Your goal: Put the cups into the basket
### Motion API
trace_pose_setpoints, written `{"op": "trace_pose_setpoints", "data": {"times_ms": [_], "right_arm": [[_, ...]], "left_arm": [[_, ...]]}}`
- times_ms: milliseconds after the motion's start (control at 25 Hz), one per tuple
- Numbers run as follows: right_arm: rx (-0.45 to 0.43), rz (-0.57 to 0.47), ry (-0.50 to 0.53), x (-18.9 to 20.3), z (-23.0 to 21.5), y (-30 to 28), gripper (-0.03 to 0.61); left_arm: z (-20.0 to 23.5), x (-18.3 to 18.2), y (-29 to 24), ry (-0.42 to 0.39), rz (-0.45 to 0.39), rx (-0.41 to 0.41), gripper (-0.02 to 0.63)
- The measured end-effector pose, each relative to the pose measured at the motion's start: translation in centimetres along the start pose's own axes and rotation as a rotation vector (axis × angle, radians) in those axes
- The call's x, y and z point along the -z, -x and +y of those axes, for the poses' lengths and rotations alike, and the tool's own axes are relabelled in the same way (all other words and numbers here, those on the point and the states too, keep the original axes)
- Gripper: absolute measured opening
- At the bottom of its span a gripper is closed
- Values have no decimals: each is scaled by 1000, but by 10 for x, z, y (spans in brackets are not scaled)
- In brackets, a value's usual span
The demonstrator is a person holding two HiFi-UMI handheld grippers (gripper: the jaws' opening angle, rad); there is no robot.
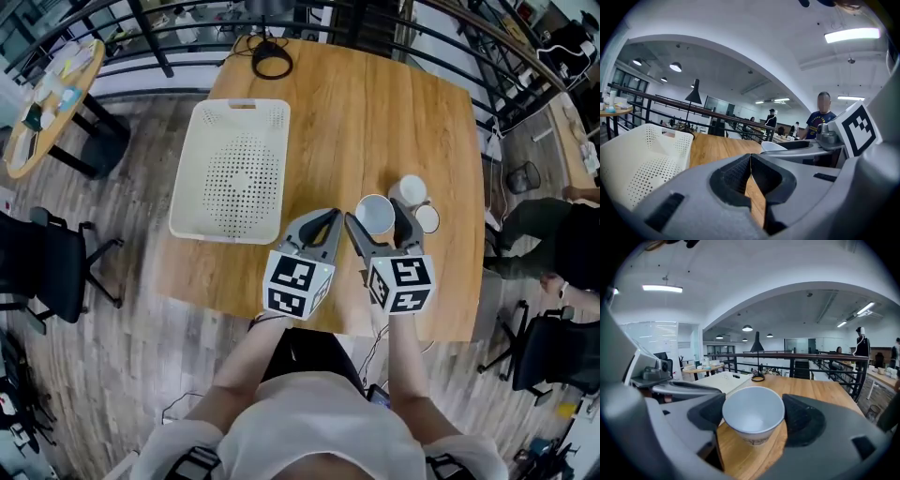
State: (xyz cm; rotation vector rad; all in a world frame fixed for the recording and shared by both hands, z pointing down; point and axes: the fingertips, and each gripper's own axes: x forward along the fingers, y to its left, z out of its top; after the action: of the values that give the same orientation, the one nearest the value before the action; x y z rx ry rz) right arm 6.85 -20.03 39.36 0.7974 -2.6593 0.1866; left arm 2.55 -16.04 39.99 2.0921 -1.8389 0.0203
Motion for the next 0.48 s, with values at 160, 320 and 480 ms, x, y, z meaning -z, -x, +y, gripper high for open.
{"op": "trace_pose_setpoints", "data": {"times_ms": [160, 320, 480], "right_arm": [[-90, -32, 53, -28, 36, -21, 385], [-186, -57, 84, -50, 76, -43, 385], [-268, -67, 116, -64, 113, -65, 385]], "left_arm": [[34, -19, 23, 2, -41, -76, 9], [74, -29, 50, 11, -74, -166, 9], [112, -36, 80, 17, -100, -255, 11]]}}
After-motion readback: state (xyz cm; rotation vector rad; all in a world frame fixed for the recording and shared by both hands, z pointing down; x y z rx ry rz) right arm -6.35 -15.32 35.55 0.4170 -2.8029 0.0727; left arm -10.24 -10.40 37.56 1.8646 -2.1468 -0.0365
